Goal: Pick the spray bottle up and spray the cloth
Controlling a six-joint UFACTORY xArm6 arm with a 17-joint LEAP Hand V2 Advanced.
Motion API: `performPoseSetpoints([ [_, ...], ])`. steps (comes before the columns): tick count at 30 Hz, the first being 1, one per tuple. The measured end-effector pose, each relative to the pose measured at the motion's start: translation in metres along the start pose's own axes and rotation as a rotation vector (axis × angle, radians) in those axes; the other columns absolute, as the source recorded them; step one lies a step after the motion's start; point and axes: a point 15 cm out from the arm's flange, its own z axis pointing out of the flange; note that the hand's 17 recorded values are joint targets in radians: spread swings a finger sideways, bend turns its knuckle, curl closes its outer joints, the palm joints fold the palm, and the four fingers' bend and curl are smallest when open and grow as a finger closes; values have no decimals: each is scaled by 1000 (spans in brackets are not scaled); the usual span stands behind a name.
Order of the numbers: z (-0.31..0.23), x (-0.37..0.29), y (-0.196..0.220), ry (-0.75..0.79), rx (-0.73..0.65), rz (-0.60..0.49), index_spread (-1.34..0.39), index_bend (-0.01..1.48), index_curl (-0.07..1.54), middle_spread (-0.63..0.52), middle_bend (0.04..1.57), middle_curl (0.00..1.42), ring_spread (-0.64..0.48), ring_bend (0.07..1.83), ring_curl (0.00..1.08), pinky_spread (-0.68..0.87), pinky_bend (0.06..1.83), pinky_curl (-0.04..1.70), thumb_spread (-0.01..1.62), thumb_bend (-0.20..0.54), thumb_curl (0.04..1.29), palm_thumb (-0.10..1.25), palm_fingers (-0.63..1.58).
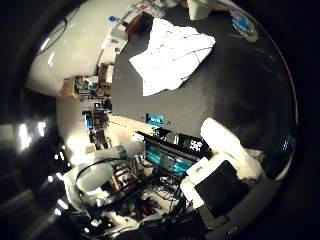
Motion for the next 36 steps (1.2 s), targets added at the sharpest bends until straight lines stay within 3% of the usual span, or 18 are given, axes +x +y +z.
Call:
performPoseSetpoints([
  [14,-1,-1,1,-1,1,9,-381,245,388,75,175,273,171,179,180,385,266,325,1125,-16,384,937,105],
  [20,-11,-2,4,3,28,-3,-355,194,376,75,180,278,182,185,185,385,271,326,1120,-33,335,751,96],
  [27,-14,16,13,-5,57,72,-306,157,331,94,187,290,190,204,210,386,298,333,1107,-32,291,600,64],
  [30,7,10,27,-61,48,110,-292,161,311,107,189,297,190,212,225,386,307,333,1101,-25,283,565,58],
  [36,-2,24,24,-101,172,208,-283,160,292,123,193,305,191,219,242,391,323,333,1092,-22,279,542,64],
])
